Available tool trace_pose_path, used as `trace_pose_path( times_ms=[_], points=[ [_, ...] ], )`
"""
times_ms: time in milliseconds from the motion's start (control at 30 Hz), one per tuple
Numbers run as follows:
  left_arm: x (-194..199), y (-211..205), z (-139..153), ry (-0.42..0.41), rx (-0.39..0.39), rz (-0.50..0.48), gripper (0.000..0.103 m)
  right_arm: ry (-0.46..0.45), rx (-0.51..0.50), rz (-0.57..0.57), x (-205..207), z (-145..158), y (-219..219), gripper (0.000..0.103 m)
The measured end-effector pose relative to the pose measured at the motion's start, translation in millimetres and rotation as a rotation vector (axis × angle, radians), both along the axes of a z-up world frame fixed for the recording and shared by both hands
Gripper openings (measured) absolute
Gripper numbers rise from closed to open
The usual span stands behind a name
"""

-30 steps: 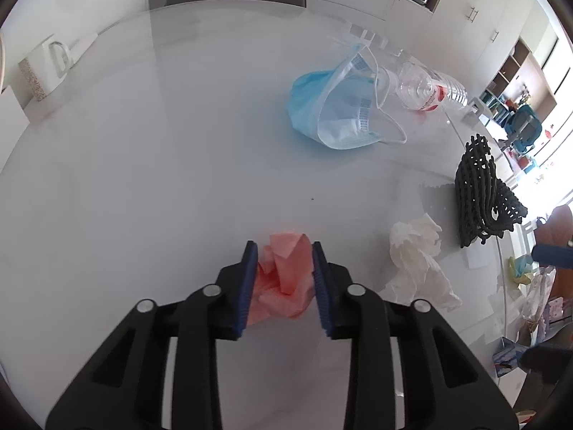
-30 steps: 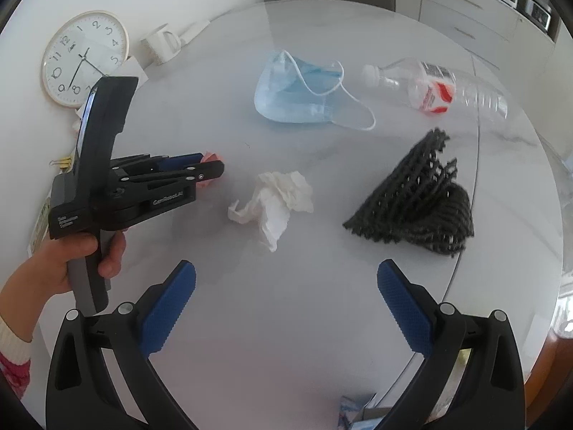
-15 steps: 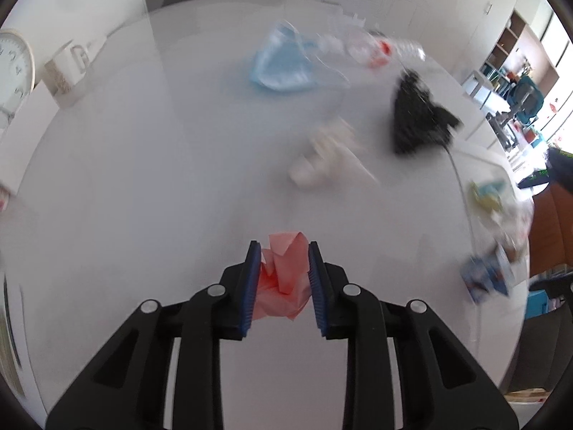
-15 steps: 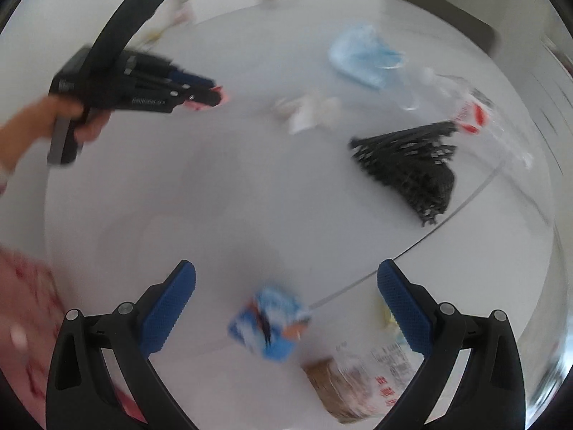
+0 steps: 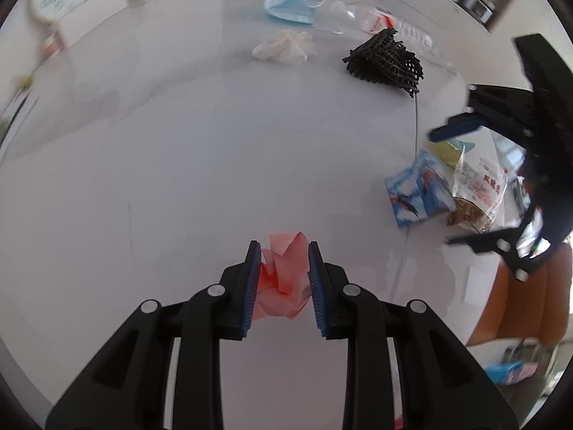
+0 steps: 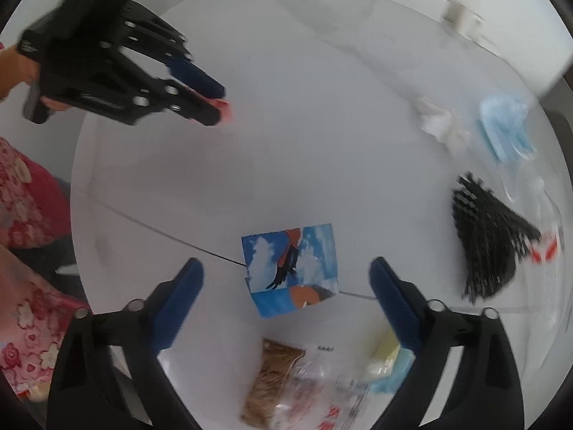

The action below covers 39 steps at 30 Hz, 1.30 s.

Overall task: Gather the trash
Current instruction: 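Grasp the blue printed box with the right tool while the left tool holds the pink paper, then carry both items over the white bin and open both tools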

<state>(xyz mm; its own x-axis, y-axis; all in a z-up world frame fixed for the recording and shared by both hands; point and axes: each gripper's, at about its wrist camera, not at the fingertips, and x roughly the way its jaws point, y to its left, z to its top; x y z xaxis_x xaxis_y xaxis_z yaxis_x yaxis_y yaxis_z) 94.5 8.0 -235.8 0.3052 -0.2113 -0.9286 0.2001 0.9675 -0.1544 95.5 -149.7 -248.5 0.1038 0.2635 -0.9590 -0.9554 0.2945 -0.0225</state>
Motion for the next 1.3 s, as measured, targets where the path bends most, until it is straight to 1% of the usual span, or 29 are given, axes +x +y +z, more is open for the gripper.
trace_pose_path(
  times_ms=[100,133,167,200,267,300,367,467,533,633,733,867,1000,1067,1100,1167,1200,1300],
  points=[
    [-15.1,-4.8,1.1,0.005,0.014,0.038,0.026,-0.02,-0.019,0.06,-0.3,-8.1,7.9,0.089],
    [-19.3,-5.4,2.5,0.004,0.018,0.044,0.026,-0.019,-0.027,0.07,1.9,-11.1,9.0,0.084],
    [-21.9,-5.9,3.3,0.006,0.016,0.047,0.026,-0.016,-0.04,0.08,2.8,-14.4,10.9,0.076],
    [-24.5,-5.9,4.3,0.011,0.017,0.05,0.026,-0.011,-0.046,0.079,2.4,-16.6,12.8,0.071],
    [-29.7,-5.7,6.6,0.009,0.015,0.049,0.026,0.036,-0.063,0.064,5.8,-22.1,13.4,0.051],
    [-32.7,-6.5,8.0,0.004,0.018,0.042,0.026,0.073,-0.066,0.041,9.1,-24.3,13.0,0.051],
    [-35.5,-7.3,8.4,0.003,0.024,0.038,0.026,0.109,-0.043,0.012,12.6,-20.3,13.6,0.051],
    [-40.8,-8.4,13.3,-0.005,0.016,0.028,0.026,0.093,-0.01,-0.046,12.7,-4.5,13.6,0.051],
    [-44.6,-11.0,17.9,-0.01,0.017,0.016,0.026,0.071,0.021,-0.097,9.0,12.4,11.6,0.051],
    [-50.3,-17.7,26.0,-0.013,0.031,-0.003,0.026,0.041,0.068,-0.168,-3.1,39.2,3.9,0.051],
    [-62.4,-24.3,41.3,-0.052,0.057,-0.014,0.026,0.008,0.105,-0.226,-25.7,61.1,-9.4,0.051],
    [-84.3,-34.2,58.1,-0.064,0.062,-0.008,0.026,0.002,0.141,-0.318,-71.6,73.7,-20.9,0.051],
    [-119.4,-55.0,65.8,-0.064,0.085,-0.071,0.026,0.023,0.166,-0.408,-126.7,86.0,-42.7,0.051],
    [-133.9,-62.8,67.0,-0.057,0.079,-0.101,0.026,0.036,0.185,-0.46,-161.4,92.9,-53.1,0.051],
    [-144.7,-68.8,67.5,-0.05,0.072,-0.127,0.026,0.049,0.202,-0.483,-170.9,93.6,-56.3,0.051],
    [-160.4,-78.4,67.5,-0.04,0.062,-0.173,0.026,0.084,0.248,-0.57,-201.2,98.3,-65.5,0.051],
    [-172.7,-86.2,67.1,-0.037,0.057,-0.217,0.026,0.09,0.255,-0.602,-212.4,99.0,-68.4,0.051],
    [-197.8,-100.4,65.4,-0.036,0.043,-0.311,0.026,0.087,0.25,-0.703,-248.6,98.6,-74.7,0.051]
  ],
)
